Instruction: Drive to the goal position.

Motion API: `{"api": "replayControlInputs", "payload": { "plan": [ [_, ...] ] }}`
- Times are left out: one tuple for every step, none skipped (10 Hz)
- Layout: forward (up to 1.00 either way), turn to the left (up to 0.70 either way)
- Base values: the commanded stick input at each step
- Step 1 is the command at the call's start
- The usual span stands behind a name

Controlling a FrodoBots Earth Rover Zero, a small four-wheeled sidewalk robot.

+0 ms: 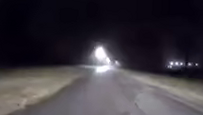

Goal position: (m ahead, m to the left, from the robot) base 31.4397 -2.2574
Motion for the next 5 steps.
{"api": "replayControlInputs", "payload": {
  "plan": [
    [1.00,0.03],
    [1.00,0.03],
    [1.00,0.03],
    [1.00,0.04],
    [1.00,0.05]
  ]
}}
